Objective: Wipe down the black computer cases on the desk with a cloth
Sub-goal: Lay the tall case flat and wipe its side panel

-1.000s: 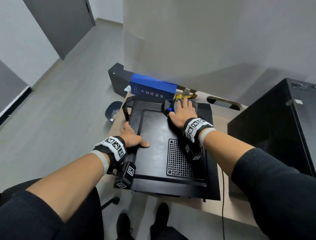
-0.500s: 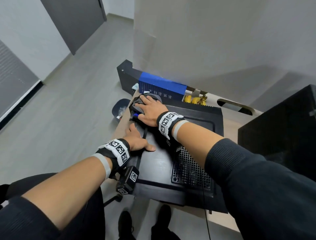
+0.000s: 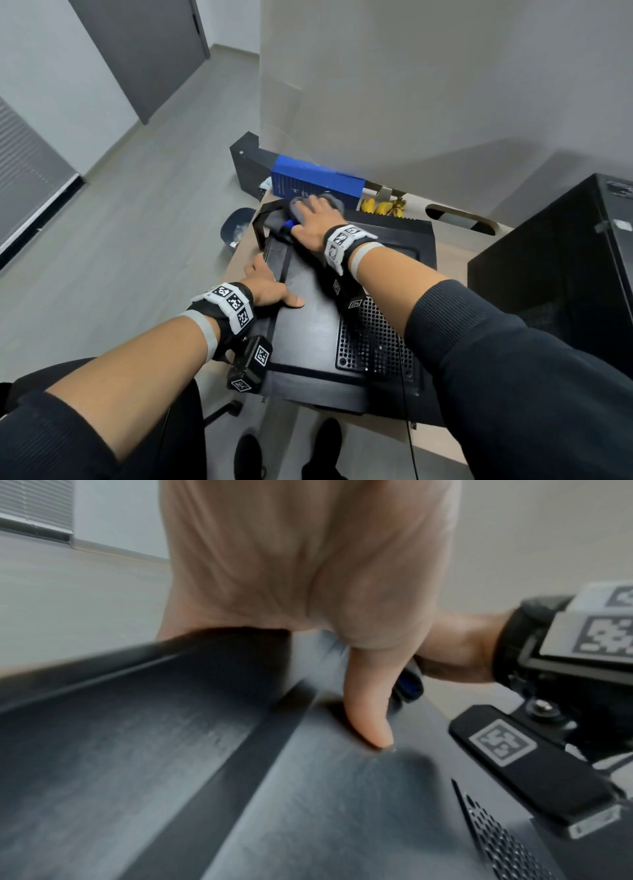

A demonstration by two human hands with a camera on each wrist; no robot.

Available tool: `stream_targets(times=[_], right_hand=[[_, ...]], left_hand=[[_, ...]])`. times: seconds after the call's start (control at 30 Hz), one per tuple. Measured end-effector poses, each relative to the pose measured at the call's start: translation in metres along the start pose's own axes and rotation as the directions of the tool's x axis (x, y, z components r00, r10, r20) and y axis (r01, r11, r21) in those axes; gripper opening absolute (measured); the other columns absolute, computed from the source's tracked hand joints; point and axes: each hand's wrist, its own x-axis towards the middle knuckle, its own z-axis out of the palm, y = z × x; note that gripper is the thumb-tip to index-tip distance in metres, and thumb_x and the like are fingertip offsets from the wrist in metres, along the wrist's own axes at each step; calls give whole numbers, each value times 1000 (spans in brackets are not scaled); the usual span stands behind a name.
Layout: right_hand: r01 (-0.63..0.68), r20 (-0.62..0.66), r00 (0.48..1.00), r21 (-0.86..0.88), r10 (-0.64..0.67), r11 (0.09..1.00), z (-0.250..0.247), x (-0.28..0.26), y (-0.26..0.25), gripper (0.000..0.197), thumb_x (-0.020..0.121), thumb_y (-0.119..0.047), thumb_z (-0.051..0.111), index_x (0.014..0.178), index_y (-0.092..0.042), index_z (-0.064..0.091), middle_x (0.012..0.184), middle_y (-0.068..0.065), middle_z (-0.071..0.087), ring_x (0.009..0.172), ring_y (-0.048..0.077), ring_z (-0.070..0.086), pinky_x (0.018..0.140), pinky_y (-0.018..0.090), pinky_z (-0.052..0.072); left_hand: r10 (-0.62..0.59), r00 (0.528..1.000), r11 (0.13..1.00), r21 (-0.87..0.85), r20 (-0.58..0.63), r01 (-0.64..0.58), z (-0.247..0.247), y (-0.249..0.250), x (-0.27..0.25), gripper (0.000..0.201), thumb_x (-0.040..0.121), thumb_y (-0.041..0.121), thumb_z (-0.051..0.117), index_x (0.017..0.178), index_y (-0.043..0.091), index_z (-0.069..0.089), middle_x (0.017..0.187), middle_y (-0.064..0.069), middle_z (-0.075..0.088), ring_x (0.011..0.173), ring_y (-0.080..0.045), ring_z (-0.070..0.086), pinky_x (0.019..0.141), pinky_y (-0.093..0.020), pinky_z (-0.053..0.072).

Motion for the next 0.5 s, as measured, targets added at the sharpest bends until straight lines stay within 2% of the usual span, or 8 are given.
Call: stream_targets(times=[0.07,0.1,0.2,0.3,0.37,0.43,0.47,0.5], right_hand=[[-196,-32,980,12,197,980,-7,-8,42,76,90,-53,37,157,-19,23,160,15,25,148,34,20,121,46,16],[-262,-53,963,19,263,965,-6,-16,61,76,89,-52,36,156,-18,24,159,16,26,147,35,22,120,46,17],[-358,-140,920,74,366,931,4,-51,106,82,82,-53,32,156,-17,24,161,16,22,148,34,16,121,48,16],[-468,-119,867,142,484,872,5,-76,136,77,91,-49,38,158,-17,18,164,17,12,152,34,4,123,49,11],[-571,-113,800,157,589,806,4,-81,135,77,93,-49,40,157,-14,17,164,20,6,151,37,1,123,50,11],[-695,-112,688,185,717,695,4,-83,118,79,92,-50,46,157,-13,19,163,24,3,150,41,1,122,51,11],[-731,-97,649,198,755,654,4,-84,108,80,91,-50,48,157,-15,20,162,25,2,150,43,0,121,52,10],[-736,-75,646,202,759,646,5,-84,98,80,91,-51,49,156,-17,20,162,25,0,150,44,-1,121,53,9]], left_hand=[[-6,1000,1000,-16,7,6,-1,1,0,135,62,34,93,157,13,0,156,-14,18,146,-33,23,118,-48,29],[-14,1000,1000,-15,10,14,-1,2,0,134,62,34,94,157,13,1,155,-14,19,145,-34,24,118,-49,29],[-8,1000,1000,-11,13,8,-2,2,1,132,61,34,94,156,13,4,154,-14,20,144,-35,25,118,-51,29],[3,1000,1000,-13,10,-3,0,5,-1,131,62,33,94,156,13,5,155,-15,20,144,-36,26,117,-52,29],[7,1000,1000,-6,24,-7,1,5,1,130,62,33,94,156,13,6,155,-15,20,144,-36,26,117,-53,30],[9,999,1000,6,33,-9,2,7,3,130,62,32,94,156,13,5,155,-16,19,143,-38,26,116,-54,31],[6,999,1000,9,37,-6,2,8,3,130,62,32,94,156,13,5,155,-16,19,143,-38,27,116,-54,31],[0,999,1000,8,37,0,2,8,4,130,63,30,93,156,12,4,155,-16,19,143,-39,27,116,-54,31]])
